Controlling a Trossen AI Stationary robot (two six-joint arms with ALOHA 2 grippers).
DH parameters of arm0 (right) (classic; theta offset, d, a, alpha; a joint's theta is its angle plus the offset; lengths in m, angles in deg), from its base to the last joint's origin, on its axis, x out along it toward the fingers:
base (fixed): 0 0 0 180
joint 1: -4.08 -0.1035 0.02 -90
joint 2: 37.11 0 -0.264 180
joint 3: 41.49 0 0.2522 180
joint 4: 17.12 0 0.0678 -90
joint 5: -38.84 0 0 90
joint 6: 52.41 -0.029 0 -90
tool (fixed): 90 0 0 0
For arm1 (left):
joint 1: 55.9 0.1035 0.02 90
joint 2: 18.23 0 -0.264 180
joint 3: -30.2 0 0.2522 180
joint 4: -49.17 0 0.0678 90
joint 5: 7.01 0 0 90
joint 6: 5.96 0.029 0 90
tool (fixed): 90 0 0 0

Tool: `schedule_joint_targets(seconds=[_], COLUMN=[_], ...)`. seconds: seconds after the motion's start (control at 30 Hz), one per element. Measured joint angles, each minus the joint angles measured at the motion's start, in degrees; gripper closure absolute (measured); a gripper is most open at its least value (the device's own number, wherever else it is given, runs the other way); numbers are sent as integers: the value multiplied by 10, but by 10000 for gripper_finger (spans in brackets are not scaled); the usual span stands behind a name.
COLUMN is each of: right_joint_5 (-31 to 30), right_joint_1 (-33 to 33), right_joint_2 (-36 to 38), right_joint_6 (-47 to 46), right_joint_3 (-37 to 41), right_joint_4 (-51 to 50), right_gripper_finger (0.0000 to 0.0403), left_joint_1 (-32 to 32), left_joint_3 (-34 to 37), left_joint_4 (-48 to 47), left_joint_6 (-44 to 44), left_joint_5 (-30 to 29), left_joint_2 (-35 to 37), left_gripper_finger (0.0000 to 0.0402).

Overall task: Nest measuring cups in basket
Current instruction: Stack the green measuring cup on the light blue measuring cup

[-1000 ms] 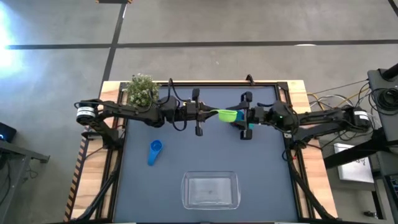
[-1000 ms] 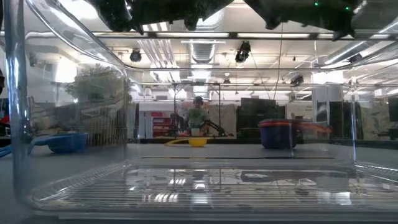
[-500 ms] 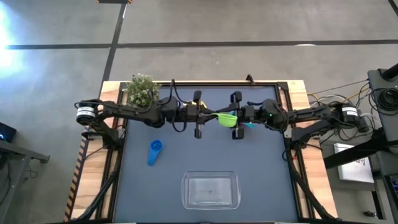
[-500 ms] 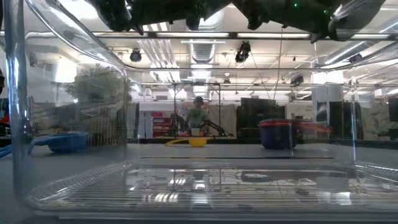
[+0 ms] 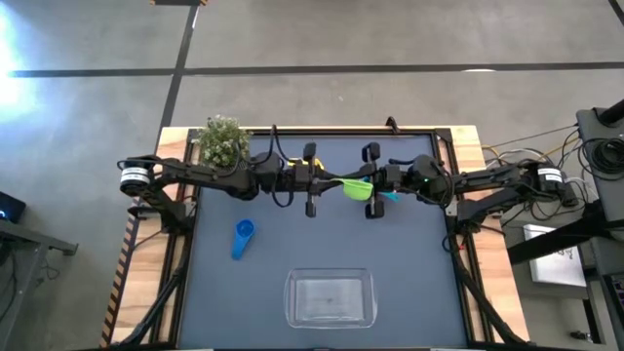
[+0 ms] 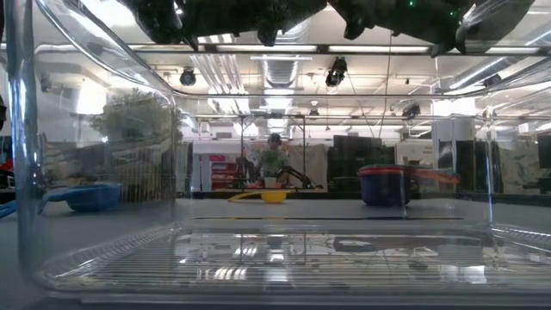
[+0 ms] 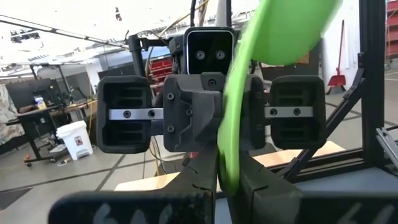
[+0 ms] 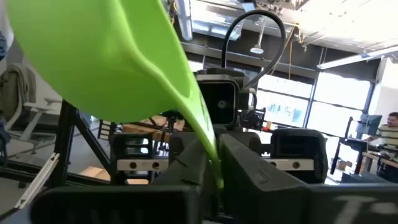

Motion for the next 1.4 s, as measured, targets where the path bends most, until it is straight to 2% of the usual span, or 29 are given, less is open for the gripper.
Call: schedule_joint_targets(seconds=[0.2,0.37,0.63,0.8,0.97,1.27,1.4], right_joint_5=[-21,-75,-222,-376,-529,-678,-694], right_joint_1=[0,-1,0,-1,-1,-1,-2], right_joint_2=[1,23,108,153,155,94,65], right_joint_6=[12,44,104,141,147,145,120], right_joint_3=[0,0,0,0,0,7,21], right_joint_4=[-7,-91,-293,-442,-562,-696,-704], right_gripper_finger=[393,394,395,395,395,395,395], left_joint_1=[0,4,4,4,4,4,6], left_joint_3=[0,0,0,0,1,1,3], left_joint_4=[-6,-38,-120,-174,-198,-219,-227], left_joint_6=[-1,-1,14,14,13,13,13], left_joint_5=[-3,-10,-93,-100,-120,-120,-120], left_joint_2=[0,1,33,52,57,57,57], left_gripper_finger=[397,355,257,220,212,212,212])
